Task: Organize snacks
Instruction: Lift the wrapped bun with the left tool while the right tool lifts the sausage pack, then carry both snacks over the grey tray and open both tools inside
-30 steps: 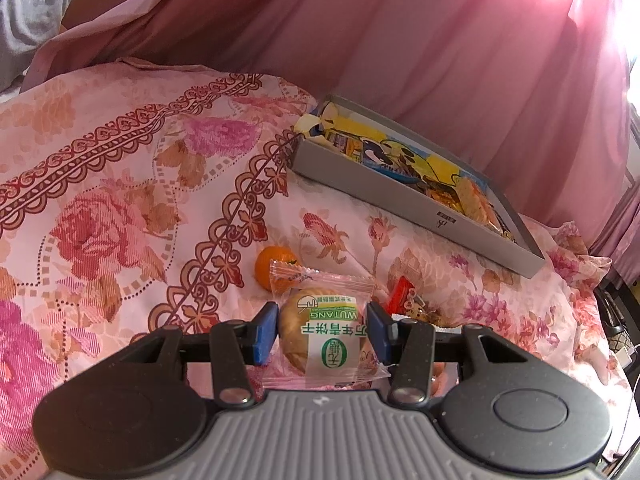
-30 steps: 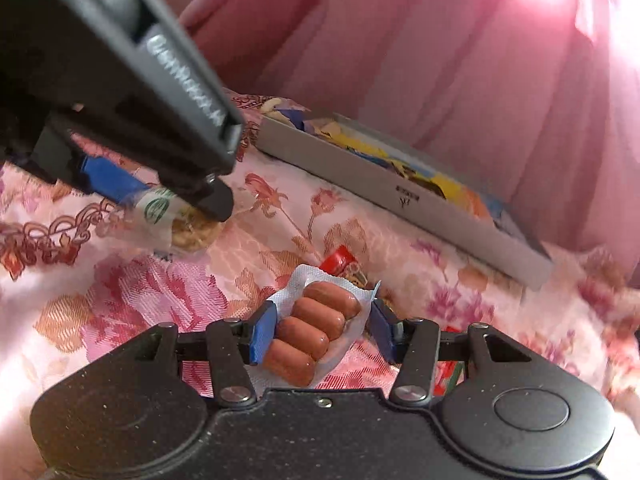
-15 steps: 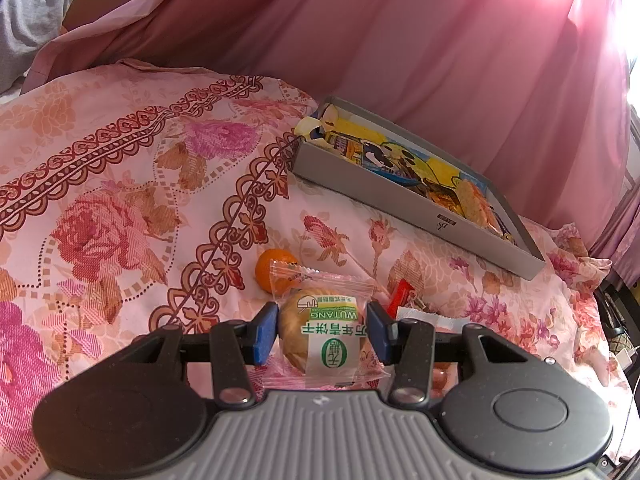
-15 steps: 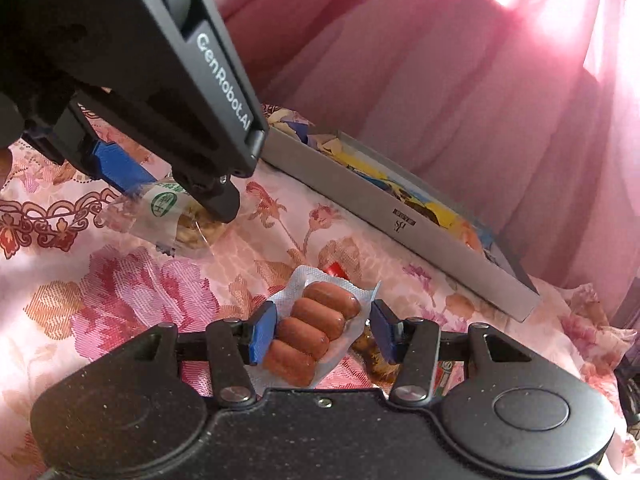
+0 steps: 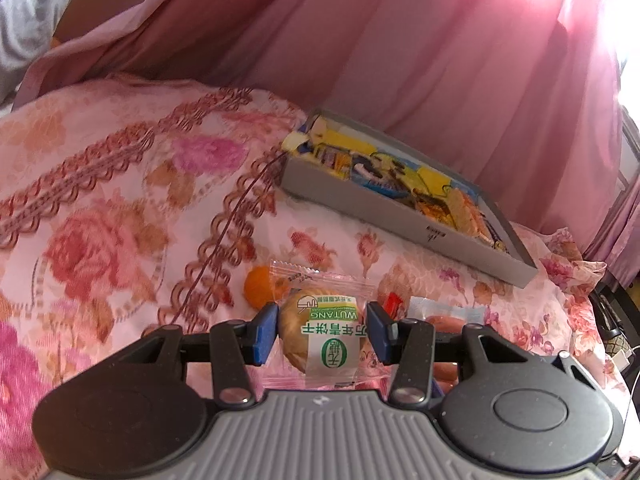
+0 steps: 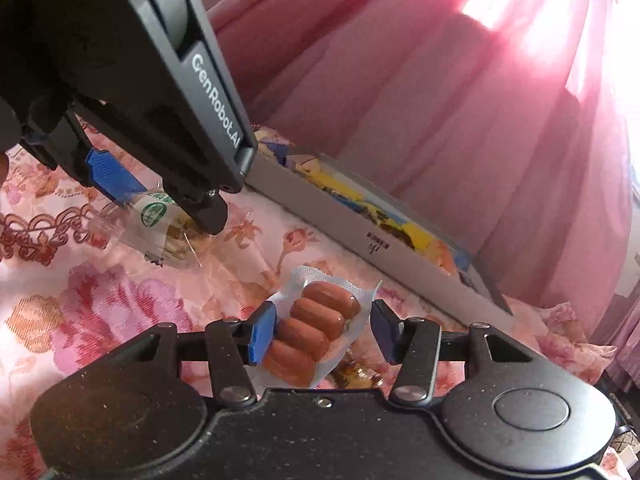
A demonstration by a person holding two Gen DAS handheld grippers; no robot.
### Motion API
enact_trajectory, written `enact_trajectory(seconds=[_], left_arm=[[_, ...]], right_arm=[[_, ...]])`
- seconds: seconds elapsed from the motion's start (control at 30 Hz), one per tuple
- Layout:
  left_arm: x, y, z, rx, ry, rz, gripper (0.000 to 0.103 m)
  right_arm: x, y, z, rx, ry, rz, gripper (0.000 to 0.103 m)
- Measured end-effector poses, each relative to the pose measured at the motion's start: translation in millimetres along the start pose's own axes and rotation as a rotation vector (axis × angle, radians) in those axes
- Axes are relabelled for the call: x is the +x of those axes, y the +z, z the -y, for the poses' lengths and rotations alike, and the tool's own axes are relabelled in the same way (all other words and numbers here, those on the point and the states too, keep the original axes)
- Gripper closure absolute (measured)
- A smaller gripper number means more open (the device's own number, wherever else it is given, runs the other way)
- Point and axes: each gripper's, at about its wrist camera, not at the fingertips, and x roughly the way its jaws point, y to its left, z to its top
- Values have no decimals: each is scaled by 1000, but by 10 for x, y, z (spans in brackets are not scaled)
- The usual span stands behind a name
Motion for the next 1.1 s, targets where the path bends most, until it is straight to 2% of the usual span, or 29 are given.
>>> enact_trajectory(seconds=[0.33, 0.5, 0.67, 0.87, 1.1], left_arm=[[232, 575, 314, 93, -22, 86, 52], [504, 902, 472, 138, -29, 111, 52], [856, 1167, 604, 167, -26, 125, 52], [1313, 1286, 667, 192, 14, 91, 52], [1583, 1261, 601, 217, 63, 37, 52]], right_arm=[[82, 248, 389, 86, -111, 120, 49], [331, 400, 650, 148, -167, 177, 49], [765, 475, 933, 261, -207, 185, 49], [1192, 501, 1147, 345, -214, 202, 49], [1405, 456, 1093, 386, -151, 186, 49]])
